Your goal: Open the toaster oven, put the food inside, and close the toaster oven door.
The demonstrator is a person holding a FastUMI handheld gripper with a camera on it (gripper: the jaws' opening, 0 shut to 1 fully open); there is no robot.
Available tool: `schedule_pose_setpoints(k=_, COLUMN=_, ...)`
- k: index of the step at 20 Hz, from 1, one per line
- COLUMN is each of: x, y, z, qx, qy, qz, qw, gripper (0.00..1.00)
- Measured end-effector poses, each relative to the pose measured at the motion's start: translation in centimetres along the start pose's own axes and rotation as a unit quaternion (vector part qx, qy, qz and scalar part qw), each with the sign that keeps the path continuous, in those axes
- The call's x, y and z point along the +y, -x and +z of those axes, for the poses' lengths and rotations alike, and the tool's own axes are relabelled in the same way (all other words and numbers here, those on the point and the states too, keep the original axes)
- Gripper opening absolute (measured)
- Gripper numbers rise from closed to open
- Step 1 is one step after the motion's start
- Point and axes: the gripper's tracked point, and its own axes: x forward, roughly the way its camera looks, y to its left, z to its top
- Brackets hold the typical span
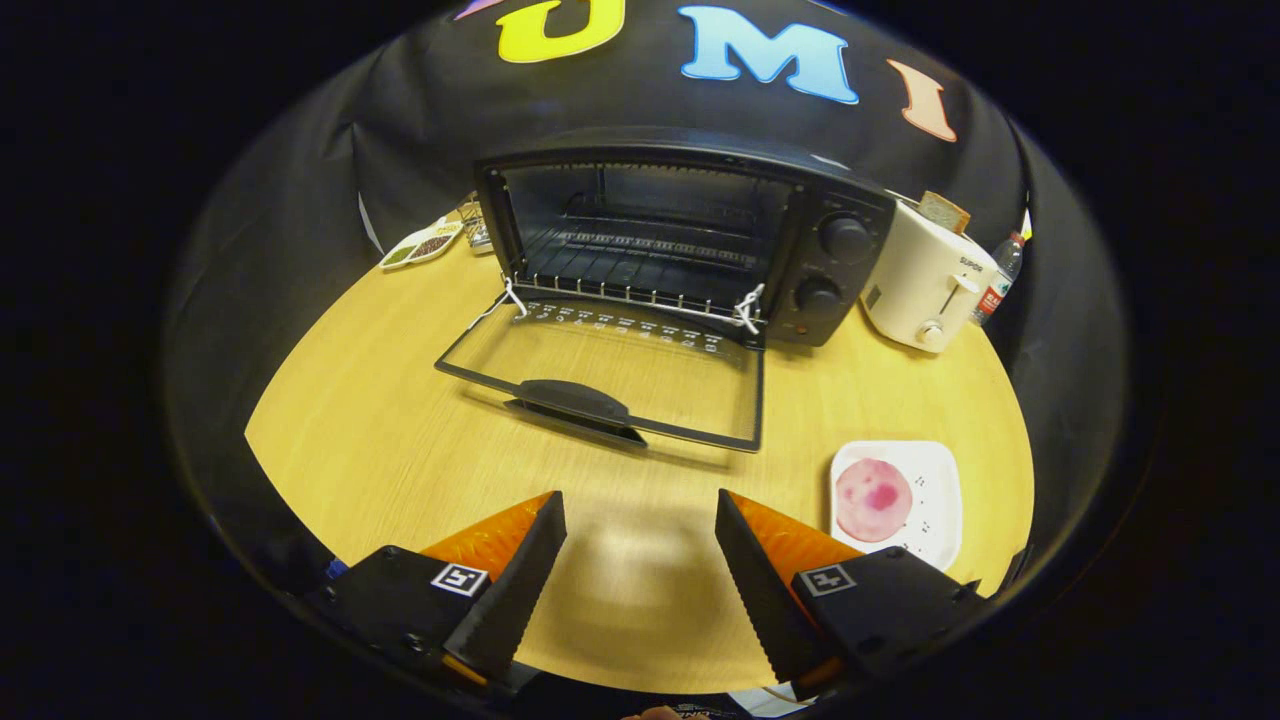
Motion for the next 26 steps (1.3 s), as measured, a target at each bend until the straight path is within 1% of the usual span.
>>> schedule_pose_setpoints(k=3, x=-3.5, y=2.2, z=-0.5, qx=0.006, qy=0.005, qz=-0.012, qw=1.0, gripper=0.97)
schedule_pose_setpoints(k=6, x=-7.2, y=3.8, z=-0.2, qx=0.005, qy=-0.01, qz=-0.019, qw=1.0, gripper=0.97)
schedule_pose_setpoints(k=11, x=-13.6, y=4.4, z=-0.2, qx=0.018, qy=-0.029, qz=-0.018, qw=0.999, gripper=0.97)
schedule_pose_setpoints(k=14, x=-17.5, y=3.9, z=-0.6, qx=0.029, qy=-0.048, qz=-0.02, qw=0.998, gripper=0.97)
schedule_pose_setpoints(k=19, x=-23.1, y=1.7, z=-3.1, qx=0.075, qy=-0.076, qz=-0.022, qw=0.994, gripper=0.98)
schedule_pose_setpoints(k=21, x=-23.9, y=0.4, z=-4.3, qx=0.102, qy=-0.08, qz=-0.008, qw=0.992, gripper=0.99)
schedule_pose_setpoints(k=26, x=-24.9, y=-1.7, z=-6.6, qx=0.158, qy=-0.065, qz=0.01, qw=0.985, gripper=0.98)
